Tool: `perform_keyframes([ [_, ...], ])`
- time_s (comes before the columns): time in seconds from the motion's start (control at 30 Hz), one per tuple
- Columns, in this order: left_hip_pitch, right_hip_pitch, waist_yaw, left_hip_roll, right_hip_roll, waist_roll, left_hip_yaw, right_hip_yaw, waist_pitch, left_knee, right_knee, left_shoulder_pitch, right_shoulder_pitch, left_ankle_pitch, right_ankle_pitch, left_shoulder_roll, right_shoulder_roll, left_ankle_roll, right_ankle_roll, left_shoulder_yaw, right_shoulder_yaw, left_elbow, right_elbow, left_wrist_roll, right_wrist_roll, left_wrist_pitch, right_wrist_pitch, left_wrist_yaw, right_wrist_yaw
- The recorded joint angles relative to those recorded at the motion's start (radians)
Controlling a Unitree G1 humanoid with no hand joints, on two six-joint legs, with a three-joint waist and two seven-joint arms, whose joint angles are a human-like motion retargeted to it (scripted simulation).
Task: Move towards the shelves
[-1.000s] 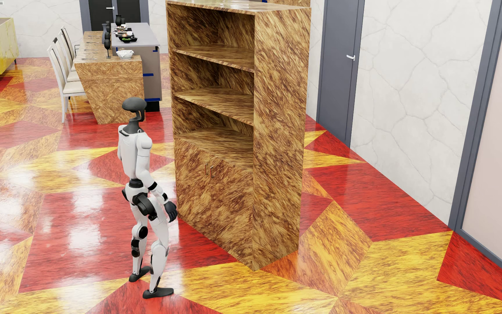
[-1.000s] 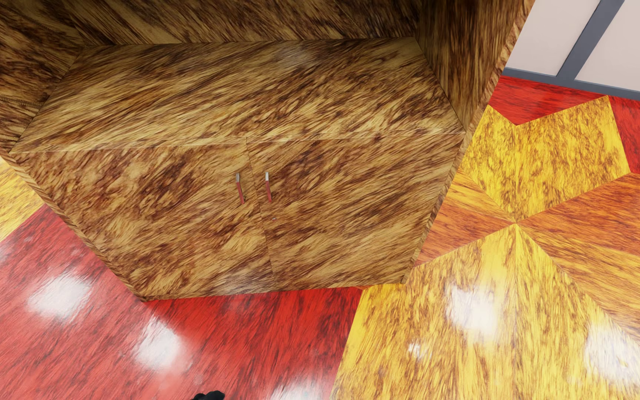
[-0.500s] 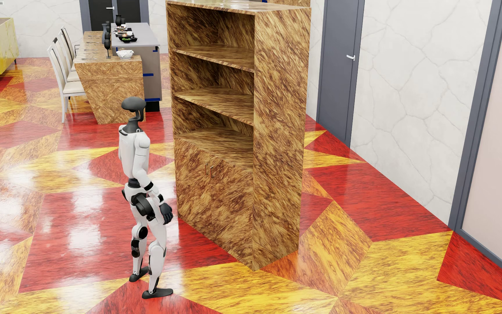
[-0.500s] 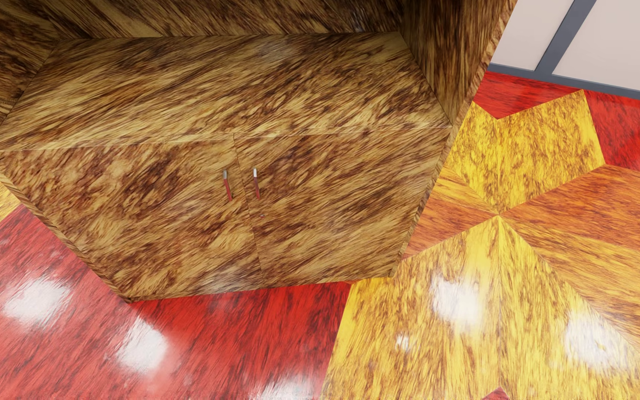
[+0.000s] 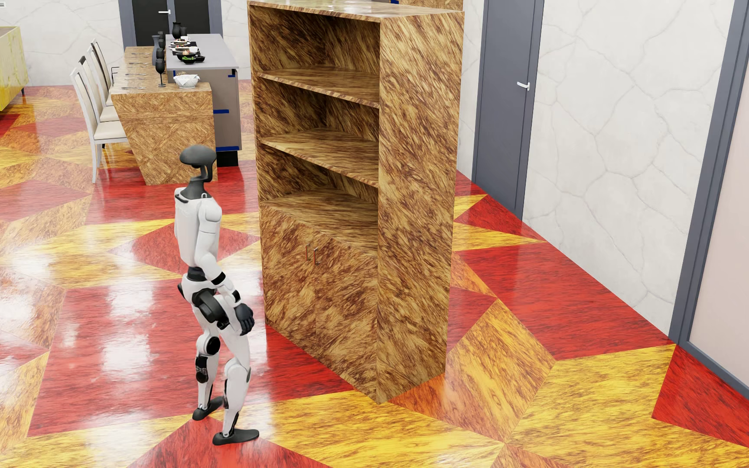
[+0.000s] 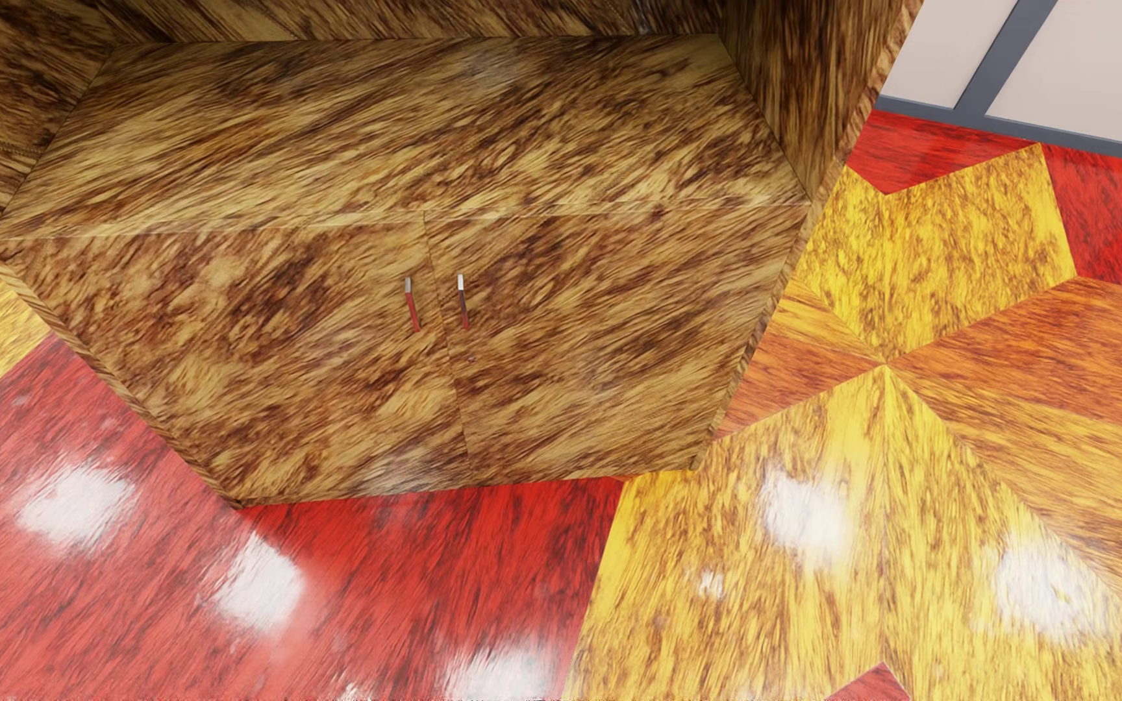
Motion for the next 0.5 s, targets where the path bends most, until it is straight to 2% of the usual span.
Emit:
perform_keyframes([
  [0.17,-0.01,-0.056,-0.005,-0.014,-0.033,-0.01,-0.025,0.033,0.009,0.037,0.144,-0.003,0.009,-0.017,0.01,-0.014,0.003,-0.005,0.029,-0.018,-0.014,0.012,-0.016,-0.005,0.014,0.008,0.001,-0.005,-0.008],
  [0.33,0.017,0.03,-0.002,-0.007,-0.012,-0.011,-0.028,-0.022,0.002,-0.001,0.014,0.019,0.008,0.002,-0.022,-0.01,0.014,-0.022,0.007,-0.017,-0.003,0.009,0.001,-0.019,0.006,0.007,0.004,0.003,0.0],
  [0.5,0.051,0.078,-0.001,0.03,0.046,0.003,-0.005,-0.016,-0.002,-0.038,-0.077,0.039,-0.007,0.021,0.0,-0.005,0.019,-0.045,-0.009,-0.022,0.002,0.016,-0.003,-0.026,0.004,0.016,-0.006,-0.013,-0.006],
])
